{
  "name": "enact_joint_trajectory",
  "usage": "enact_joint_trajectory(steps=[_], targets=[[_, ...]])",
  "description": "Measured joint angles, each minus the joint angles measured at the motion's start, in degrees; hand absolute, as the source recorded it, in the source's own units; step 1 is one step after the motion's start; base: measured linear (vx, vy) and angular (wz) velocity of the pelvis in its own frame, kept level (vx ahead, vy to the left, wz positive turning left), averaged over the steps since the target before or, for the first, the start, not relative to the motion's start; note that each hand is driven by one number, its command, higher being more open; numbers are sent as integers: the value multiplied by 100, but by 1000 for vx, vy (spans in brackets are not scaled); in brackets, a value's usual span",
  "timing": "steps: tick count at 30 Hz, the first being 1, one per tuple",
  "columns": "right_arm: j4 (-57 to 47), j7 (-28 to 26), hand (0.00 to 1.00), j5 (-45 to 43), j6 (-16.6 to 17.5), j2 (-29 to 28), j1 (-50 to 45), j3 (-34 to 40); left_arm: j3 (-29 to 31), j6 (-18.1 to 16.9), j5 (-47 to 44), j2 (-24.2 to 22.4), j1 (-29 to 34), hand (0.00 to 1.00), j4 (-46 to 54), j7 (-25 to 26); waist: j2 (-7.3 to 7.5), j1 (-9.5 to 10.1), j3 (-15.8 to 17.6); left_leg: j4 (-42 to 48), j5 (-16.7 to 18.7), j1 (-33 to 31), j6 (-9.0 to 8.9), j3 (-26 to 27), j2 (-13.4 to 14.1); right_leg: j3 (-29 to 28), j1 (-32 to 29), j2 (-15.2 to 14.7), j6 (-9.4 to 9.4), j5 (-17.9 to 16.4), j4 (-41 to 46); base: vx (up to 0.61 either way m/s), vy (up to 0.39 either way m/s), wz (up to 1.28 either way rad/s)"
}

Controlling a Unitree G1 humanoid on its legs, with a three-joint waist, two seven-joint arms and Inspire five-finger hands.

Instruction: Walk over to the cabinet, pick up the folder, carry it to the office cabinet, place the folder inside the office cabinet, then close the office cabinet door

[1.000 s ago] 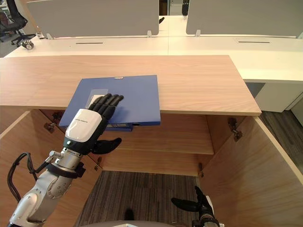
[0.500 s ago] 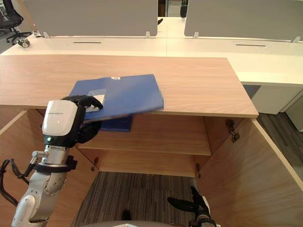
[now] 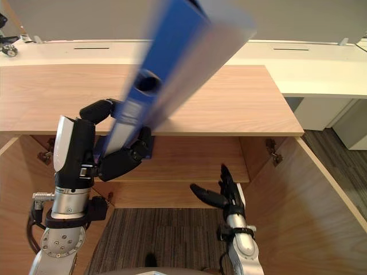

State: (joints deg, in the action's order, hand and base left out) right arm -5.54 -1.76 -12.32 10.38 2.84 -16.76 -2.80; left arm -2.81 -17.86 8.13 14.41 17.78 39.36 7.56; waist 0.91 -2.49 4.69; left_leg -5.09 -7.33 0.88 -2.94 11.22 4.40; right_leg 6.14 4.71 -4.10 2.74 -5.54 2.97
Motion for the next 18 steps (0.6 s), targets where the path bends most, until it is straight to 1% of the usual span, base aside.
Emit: enact_joint_trajectory(steps=[1, 2, 3, 4, 5, 6, 7, 8, 10, 11, 12, 15, 16, 18], targets=[[-219, 2, 100, -46, 18, -1, -8, 23, 4, 1, -228, -12, 34, 0, 15, -44, 6, -4, 8, 0, 2, 1, 1, 7, 0, -6, -1, -1, 0, 2, 0, -7, 2, -8], [-518, 14, 100, -189, -69, 27, -68, 47, 7, 1, -628, -32, 117, 0, 33, -93, 34, -6, 26, 0, 10, 13, 2, 26, -1, -26, -1, -3, 1, 3, -1, -2, 1, -5], [-534, 2, 100, -250, -55, 31, -133, 54, 14, 1, -763, -50, 145, 0, 48, -114, 48, 5, 36, 0, 16, 14, 1, 29, -1, -29, 0, -3, 1, 3, -3, 2, -1, -4], [-653, -11, 100, -396, -57, 24, -229, 78, 54, 1, -1223, -114, 220, 0, 66, -202, 51, 8, 65, 1, 20, 15, 1, 31, -6, -31, -1, -8, 2, 3, -3, 0, 2, -4], [-844, -11, 100, -586, -131, 20, -245, 108, 101, 4, -1725, -184, 279, 0, 66, -291, 46, -2, 106, 1, 21, 20, 2, 45, -13, -52, -5, -15, 13, 10, -3, -1, 1, -5], [-852, -26, 100, -680, -136, 38, -251, 102, 121, 11, -1964, -219, 288, 0, 66, -345, 46, -2, 118, 2, 23, 19, 1, 54, -14, -66, -13, -15, 15, 12, -3, -14, 8, -10], [-886, -28, 100, -835, -139, 57, -250, 98, 125, 29, -2444, -266, 319, 0, 65, -434, 48, -1, 123, 2, 33, 19, 1, 78, -14, -97, -28, -16, 23, 21, -1, -14, 8, -11], [-925, -24, 100, -905, -138, 68, -249, 95, 126, 30, -2650, -290, 334, 0, 65, -479, 47, 3, 123, 2, 40, 19, -1, 96, -17, -118, -37, -20, 30, 28, -1, -14, 8, -11], [-1144, -8, 100, -1017, -139, 96, -217, 98, 125, 34, -2909, -319, 353, 0, 64, -570, 47, 4, 123, 2, 46, 20, 2, 131, -19, -155, -56, -24, 39, 44, 0, -11, 13, -12], [-1218, 37, 100, -1136, -224, 201, -218, 67, 125, 38, -3056, -320, 360, 0, 55, -661, 48, 4, 124, 2, 50, 16, 7, 174, -19, -199, -83, -24, 44, 61, 1, -19, 25, -18], [-1222, 45, 100, -1171, -232, 337, -189, 51, 119, 59, -3181, -316, 362, 0, 26, -769, 46, 8, 123, 3, 52, 16, 10, 206, -25, -236, -93, -31, 53, 73, 5, -14, 23, -14], [-1223, 66, 100, -1287, -232, 656, -163, 4, 85, 82, -3420, -287, 367, 0, -137, -1058, 44, -2, 122, 3, 51, 17, 12, 209, -43, -250, -92, -47, 75, 86, 20, -2, 6, -3], [-1227, 66, 100, -1287, -232, 707, -162, 4, 70, 87, -3444, -273, 370, 0, -177, -1081, 44, -4, 122, 3, 51, 17, 13, 209, -43, -252, -92, -48, 82, 91, 21, 0, 0, 0], [-1526, 32, 100, -1287, -189, 932, -90, 14, 7, 116, -3533, -212, 424, 0, -365, -1188, 37, -31, 116, 3, 50, 24, 14, 209, -46, -263, -93, -51, 95, 100, 23, 0, 0, 0]])
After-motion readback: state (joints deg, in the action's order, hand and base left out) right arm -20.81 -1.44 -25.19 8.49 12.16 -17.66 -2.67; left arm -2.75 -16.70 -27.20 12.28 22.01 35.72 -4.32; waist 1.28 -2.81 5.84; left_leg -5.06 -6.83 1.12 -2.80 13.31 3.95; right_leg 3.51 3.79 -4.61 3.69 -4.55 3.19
